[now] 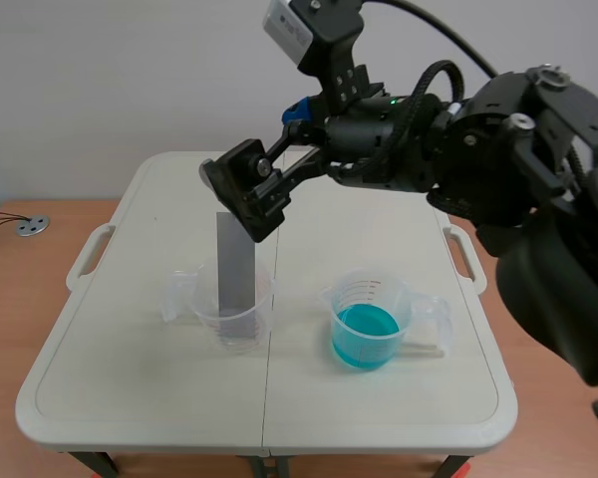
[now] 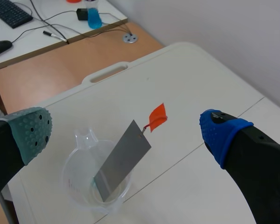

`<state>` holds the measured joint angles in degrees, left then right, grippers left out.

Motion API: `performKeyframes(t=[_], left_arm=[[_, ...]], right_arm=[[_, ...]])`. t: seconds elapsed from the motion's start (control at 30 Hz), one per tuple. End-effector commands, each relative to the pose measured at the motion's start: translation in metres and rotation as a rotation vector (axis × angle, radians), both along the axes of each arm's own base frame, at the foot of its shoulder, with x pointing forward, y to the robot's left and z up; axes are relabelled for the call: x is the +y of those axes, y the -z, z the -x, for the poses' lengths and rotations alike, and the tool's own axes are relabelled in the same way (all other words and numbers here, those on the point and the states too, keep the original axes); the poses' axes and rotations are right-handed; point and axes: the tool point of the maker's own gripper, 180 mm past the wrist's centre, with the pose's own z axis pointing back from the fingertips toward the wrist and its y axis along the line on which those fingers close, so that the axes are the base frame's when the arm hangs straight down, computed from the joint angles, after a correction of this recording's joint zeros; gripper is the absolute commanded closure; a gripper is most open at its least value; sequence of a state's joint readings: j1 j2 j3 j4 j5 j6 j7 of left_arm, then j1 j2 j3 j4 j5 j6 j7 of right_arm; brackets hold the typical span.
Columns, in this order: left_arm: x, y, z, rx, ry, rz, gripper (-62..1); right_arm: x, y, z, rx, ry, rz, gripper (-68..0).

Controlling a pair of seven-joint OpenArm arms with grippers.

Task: Hold the metal plate by the orange handle, dip it into the blue solution, take it out and point at it, then put the plate back in the beaker on the left.
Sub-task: 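Return to the home posture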

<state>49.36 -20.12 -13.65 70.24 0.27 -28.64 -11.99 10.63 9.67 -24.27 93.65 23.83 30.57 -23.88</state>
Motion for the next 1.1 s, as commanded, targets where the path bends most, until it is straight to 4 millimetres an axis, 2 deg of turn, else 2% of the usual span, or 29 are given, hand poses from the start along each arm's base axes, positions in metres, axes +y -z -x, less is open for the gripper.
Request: performKeyframes(t=[0.0,0.1,0.2,0.37,0.57,0.7,0.8,0.9,1.07], left_arm=[[0.014,-0.024,-0.03,-0.121,-0.025,-0.023,-62.3],[0.029,-0.062,-0.067,-0.293,-0.067,-0.042,-62.3],[0.028,-0.106,-0.097,-0.476,-0.072,-0.028,-62.3],[-0.003,-0.165,-0.127,-0.712,-0.005,0.049,-62.3],[-0.052,-0.22,-0.144,-0.871,0.101,0.145,-62.3],[-0.08,-0.247,-0.146,-0.935,0.158,0.204,-62.3],[-0.097,-0.259,-0.144,-0.959,0.188,0.249,-62.3],[-0.11,-0.263,-0.141,-0.962,0.204,0.286,-62.3],[-0.118,-0.262,-0.142,-0.955,0.211,0.313,-62.3]], right_arm=[[-0.01,-0.003,0.002,-0.011,0.029,-0.006,-66.4],[-0.024,0.0,0.014,-0.014,0.058,0.009,-66.4],[-0.037,0.002,0.027,-0.009,0.083,0.018,-66.4],[-0.056,0.003,0.051,-0.012,0.112,0.037,-66.4],[-0.074,0.004,0.079,-0.007,0.151,0.026,-66.4],[-0.086,0.008,0.094,0.001,0.184,0.037,-66.4],[-0.091,0.01,0.107,0.01,0.199,0.039,-66.4],[-0.094,0.013,0.12,0.033,0.207,0.027,-66.4],[-0.099,0.021,0.137,0.058,0.216,0.033,-66.4]])
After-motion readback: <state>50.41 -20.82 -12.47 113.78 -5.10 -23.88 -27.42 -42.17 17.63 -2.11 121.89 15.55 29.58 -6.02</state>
